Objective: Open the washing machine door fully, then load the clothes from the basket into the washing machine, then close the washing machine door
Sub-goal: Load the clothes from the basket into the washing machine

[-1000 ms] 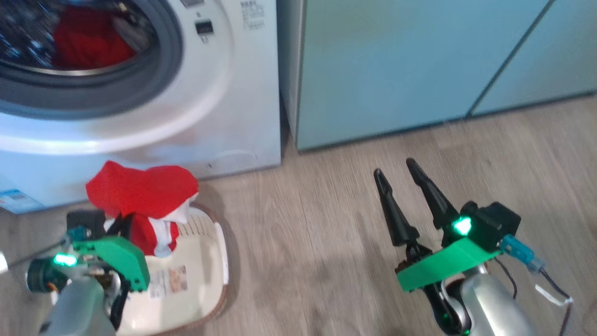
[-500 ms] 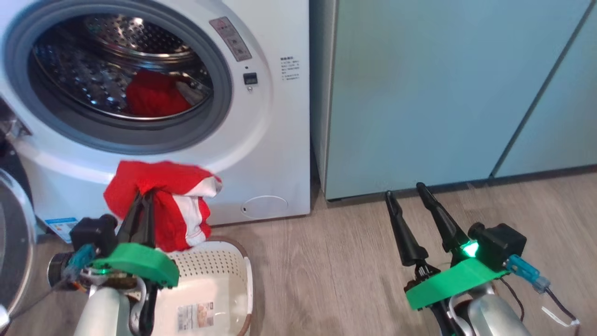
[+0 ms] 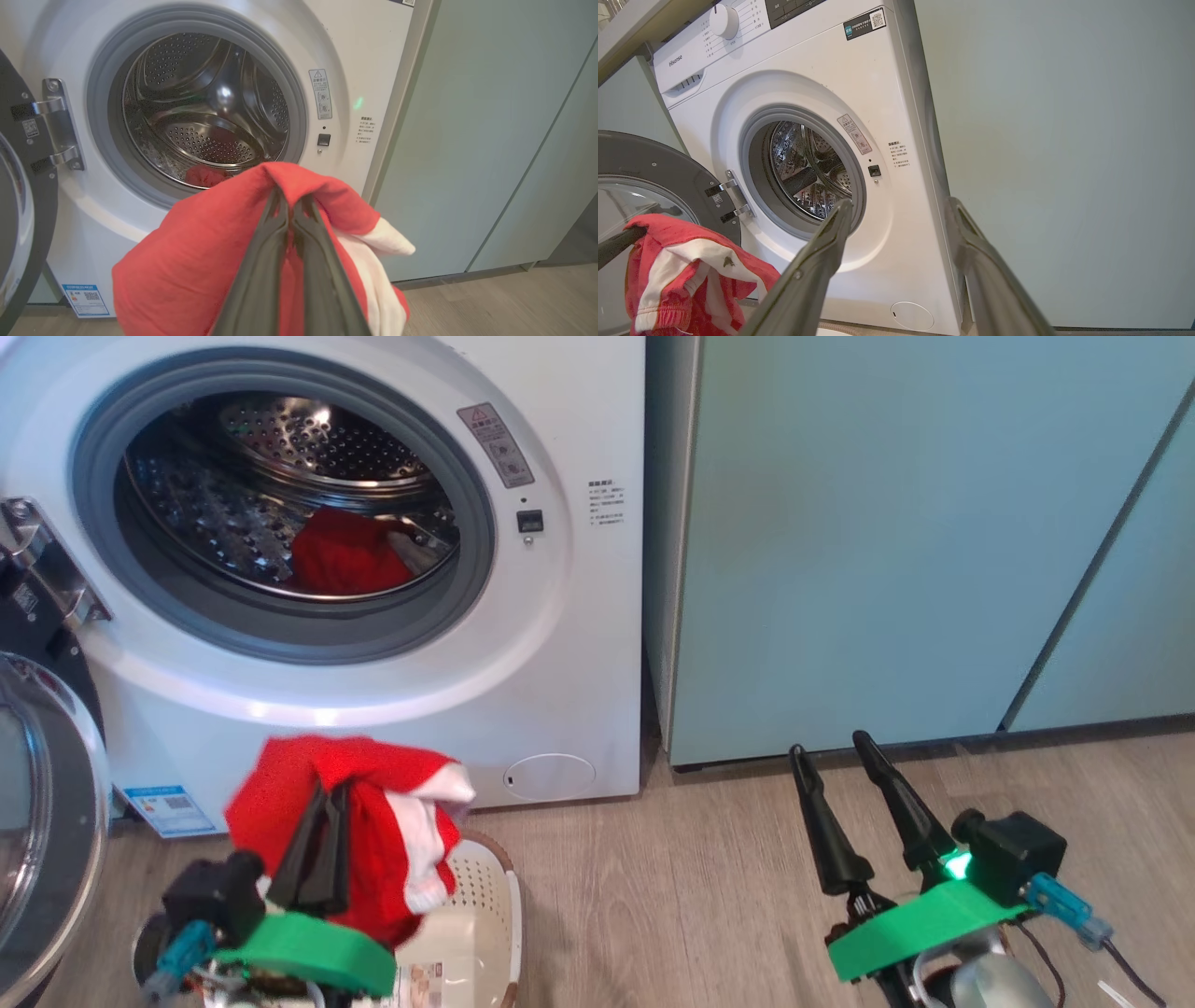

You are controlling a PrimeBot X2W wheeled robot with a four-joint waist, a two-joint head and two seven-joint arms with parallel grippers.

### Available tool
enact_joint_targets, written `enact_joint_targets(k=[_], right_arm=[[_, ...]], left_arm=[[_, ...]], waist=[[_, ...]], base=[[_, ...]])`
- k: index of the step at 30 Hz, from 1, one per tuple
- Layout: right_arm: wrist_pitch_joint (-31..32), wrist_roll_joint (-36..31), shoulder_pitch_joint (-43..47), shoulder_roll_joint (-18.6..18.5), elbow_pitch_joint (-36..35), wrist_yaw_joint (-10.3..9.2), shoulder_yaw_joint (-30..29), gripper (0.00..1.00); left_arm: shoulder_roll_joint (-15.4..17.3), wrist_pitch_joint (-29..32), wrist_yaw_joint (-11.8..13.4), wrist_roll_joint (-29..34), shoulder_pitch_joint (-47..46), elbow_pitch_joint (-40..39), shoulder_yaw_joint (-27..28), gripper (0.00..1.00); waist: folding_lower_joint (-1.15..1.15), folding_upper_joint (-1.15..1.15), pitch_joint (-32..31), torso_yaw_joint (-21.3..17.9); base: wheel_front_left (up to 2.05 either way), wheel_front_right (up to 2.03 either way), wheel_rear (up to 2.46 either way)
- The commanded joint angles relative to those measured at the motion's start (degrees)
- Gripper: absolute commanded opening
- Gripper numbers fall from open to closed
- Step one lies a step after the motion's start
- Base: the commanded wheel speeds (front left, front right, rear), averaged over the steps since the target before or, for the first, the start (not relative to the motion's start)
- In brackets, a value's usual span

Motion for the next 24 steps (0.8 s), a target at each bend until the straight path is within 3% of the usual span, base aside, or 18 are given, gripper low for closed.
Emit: enact_joint_targets(k=[1,24], right_arm=[[-0.4,-0.2,-1.4,0.0,-2.1,0.0,0.9,1.0],[-0.4,1.3,-0.3,0.0,-2.8,0.0,0.6,1.0]], left_arm=[[0.2,-0.7,0.7,-0.4,-2.3,-2.2,1.5,0.0],[0.2,-0.7,1.8,-0.9,-2.6,-2.4,-0.1,0.0]], waist=[[0.01,0.0,-0.1,0.2],[0.01,0.0,0.4,0.5]], base=[[0.0,0.0,0.0],[0.0,0.0,0.0]])
